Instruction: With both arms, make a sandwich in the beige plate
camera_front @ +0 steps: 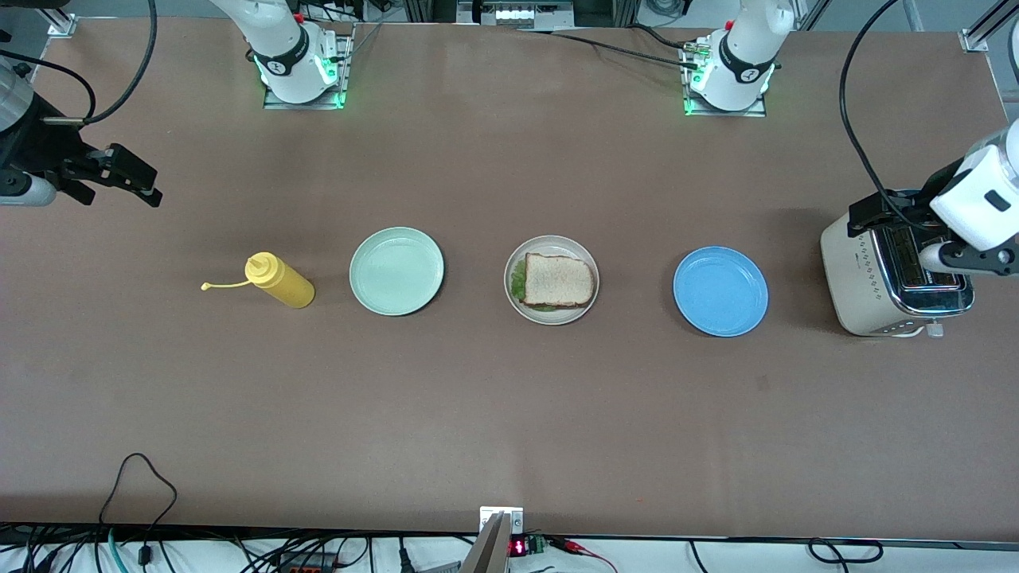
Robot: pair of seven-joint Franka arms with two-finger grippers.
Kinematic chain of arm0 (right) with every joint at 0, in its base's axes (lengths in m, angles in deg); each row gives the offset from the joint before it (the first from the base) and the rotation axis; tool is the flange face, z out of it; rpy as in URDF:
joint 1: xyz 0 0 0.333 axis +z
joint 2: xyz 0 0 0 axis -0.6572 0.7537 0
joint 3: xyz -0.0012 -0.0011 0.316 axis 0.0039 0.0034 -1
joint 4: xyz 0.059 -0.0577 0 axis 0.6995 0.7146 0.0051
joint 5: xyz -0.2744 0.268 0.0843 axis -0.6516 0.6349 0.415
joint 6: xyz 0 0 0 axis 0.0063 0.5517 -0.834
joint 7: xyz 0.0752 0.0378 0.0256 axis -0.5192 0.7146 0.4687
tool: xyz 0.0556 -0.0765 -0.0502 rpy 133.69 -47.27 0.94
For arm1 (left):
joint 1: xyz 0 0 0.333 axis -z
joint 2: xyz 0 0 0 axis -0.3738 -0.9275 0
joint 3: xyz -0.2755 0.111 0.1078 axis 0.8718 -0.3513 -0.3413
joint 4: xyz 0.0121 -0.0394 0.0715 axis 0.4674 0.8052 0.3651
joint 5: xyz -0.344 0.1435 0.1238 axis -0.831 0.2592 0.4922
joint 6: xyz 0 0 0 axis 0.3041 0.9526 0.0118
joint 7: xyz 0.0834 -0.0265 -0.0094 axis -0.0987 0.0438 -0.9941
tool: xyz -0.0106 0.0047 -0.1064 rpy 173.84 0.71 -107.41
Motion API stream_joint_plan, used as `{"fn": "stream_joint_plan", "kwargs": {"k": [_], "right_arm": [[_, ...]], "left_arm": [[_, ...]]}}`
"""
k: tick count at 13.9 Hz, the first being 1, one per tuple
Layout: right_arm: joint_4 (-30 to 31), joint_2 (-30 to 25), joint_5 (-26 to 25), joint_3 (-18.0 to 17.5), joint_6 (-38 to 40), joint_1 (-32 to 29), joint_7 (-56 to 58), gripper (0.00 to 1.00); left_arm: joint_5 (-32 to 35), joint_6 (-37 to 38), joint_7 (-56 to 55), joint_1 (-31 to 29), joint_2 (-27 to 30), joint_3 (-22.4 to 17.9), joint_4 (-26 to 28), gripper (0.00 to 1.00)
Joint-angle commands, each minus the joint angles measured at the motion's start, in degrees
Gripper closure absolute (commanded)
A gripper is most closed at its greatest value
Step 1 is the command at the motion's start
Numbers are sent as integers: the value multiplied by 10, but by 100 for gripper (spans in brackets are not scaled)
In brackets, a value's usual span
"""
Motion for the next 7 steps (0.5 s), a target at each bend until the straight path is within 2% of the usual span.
{"fn": "stream_joint_plan", "kwargs": {"k": [1, 3, 5, 7], "right_arm": [[-15, 7, 5, 0, 6, -5, 6, 0], [-15, 7, 5, 1, 6, -5, 6, 0], [-15, 7, 5, 0, 6, -5, 6, 0], [-15, 6, 5, 0, 6, -4, 6, 0]], "left_arm": [[2, -59, 14, -22, 122, 4, 155, 0], [2, -50, 21, -25, 146, 4, 178, 0], [2, -13, 23, -28, 145, 6, 170, 0], [2, -10, 36, -26, 139, 7, 159, 0]]}}
